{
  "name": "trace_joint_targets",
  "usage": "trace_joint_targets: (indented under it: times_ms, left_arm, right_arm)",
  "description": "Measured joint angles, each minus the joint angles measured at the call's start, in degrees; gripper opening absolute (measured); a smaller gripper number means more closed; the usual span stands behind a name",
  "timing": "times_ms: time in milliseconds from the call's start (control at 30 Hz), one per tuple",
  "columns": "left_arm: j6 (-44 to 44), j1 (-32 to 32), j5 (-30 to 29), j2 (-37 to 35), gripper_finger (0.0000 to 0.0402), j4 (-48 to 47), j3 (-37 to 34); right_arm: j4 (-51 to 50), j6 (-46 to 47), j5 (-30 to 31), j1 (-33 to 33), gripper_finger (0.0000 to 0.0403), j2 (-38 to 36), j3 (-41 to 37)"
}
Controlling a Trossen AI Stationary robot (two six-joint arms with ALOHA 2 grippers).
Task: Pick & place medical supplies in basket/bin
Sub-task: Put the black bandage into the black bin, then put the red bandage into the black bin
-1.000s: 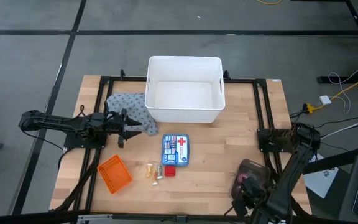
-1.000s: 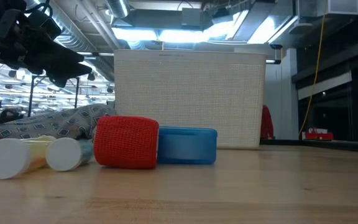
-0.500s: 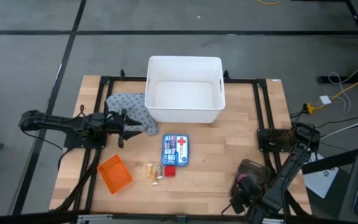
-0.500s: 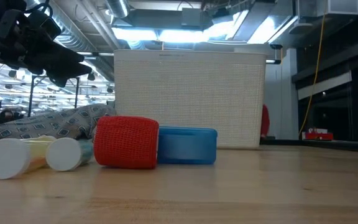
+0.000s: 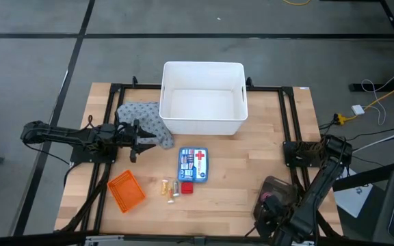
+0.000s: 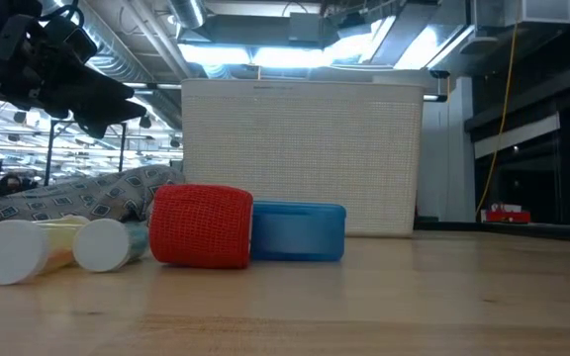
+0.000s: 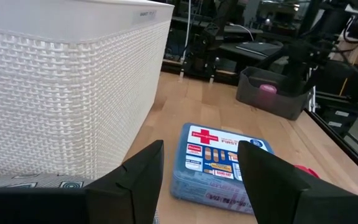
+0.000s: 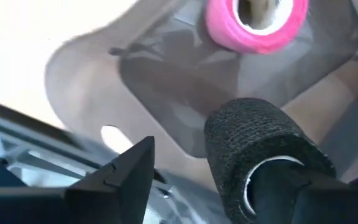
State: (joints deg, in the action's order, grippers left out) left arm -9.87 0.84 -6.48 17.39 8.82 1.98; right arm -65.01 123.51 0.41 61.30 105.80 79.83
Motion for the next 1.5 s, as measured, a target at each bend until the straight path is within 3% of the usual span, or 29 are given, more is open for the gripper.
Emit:
trace_joint_targets:
  times_ms: [133, 567, 667, 833, 1500]
  left_arm:
    - [0.00, 0.00, -0.02, 0.00, 0.0201, 0.09, 0.00]
    - [0.00, 0.01, 0.02, 0.00, 0.0201, 0.04, 0.00]
    - [-0.01, 0.02, 0.02, 0.00, 0.0201, 0.01, 0.00]
    - [-0.02, 0.02, 0.04, 0.00, 0.0201, -0.09, 0.00]
    - [-0.21, 0.02, 0.13, 1.63, 0.0201, 0.43, 0.00]
  right_arm:
    - [-0.80, -1.25, 2.55, -0.82, 0.0223, -0.02, 1.57]
    - [-3.22, -4.68, 0.25, -2.54, 0.0215, -0.02, 1.56]
    - [-5.53, -3.28, -4.64, -3.28, 0.0215, -0.02, 1.49]
    - [-1.82, -7.07, -0.13, -3.63, 0.0215, -0.02, 1.56]
    - [-1.63, -7.22, -3.42, -4.70, 0.0203, 0.55, 1.31]
